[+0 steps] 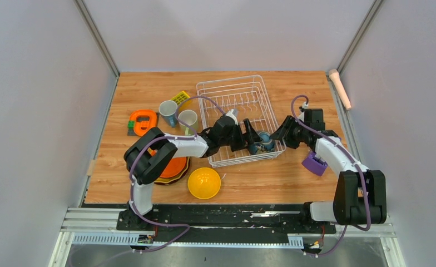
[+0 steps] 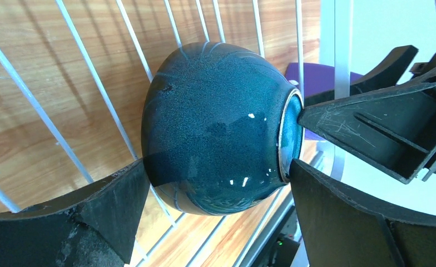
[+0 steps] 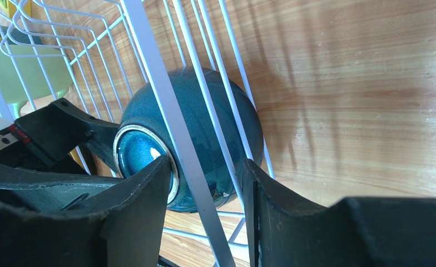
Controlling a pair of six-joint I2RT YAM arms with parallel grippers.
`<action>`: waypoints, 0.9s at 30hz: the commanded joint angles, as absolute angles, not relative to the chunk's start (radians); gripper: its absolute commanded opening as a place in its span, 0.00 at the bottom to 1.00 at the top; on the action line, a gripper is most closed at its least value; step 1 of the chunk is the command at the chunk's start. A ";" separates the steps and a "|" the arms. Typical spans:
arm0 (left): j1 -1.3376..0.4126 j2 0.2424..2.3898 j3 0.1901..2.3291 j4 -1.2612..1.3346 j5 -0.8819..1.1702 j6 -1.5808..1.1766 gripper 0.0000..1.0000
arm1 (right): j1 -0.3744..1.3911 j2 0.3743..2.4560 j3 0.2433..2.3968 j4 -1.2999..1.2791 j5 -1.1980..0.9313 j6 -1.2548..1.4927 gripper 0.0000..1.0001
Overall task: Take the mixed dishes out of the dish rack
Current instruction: Pick up the bowl from the dish rack.
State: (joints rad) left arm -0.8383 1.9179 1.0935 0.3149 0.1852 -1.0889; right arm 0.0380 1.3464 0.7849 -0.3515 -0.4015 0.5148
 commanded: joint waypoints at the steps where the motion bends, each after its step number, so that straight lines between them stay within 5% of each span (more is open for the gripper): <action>1: -0.852 1.962 1.040 0.665 0.270 -1.199 1.00 | 0.017 1.338 0.764 -0.407 -0.327 0.531 0.32; 7: -0.866 1.960 0.992 0.839 0.262 -1.246 1.00 | 0.011 1.339 0.762 -0.405 -0.337 0.532 0.33; 17: -0.869 1.979 1.005 0.966 0.270 -1.281 1.00 | 0.008 1.292 0.792 -0.409 -0.325 0.567 0.77; 27: -0.873 2.003 1.025 0.979 0.270 -1.299 1.00 | 0.009 1.190 0.828 -0.422 -0.244 0.605 0.93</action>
State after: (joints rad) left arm -0.8581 1.9919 0.9813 0.8722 0.2440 -1.2747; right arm 0.0086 1.2591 0.7864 -0.4202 -0.3050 0.5777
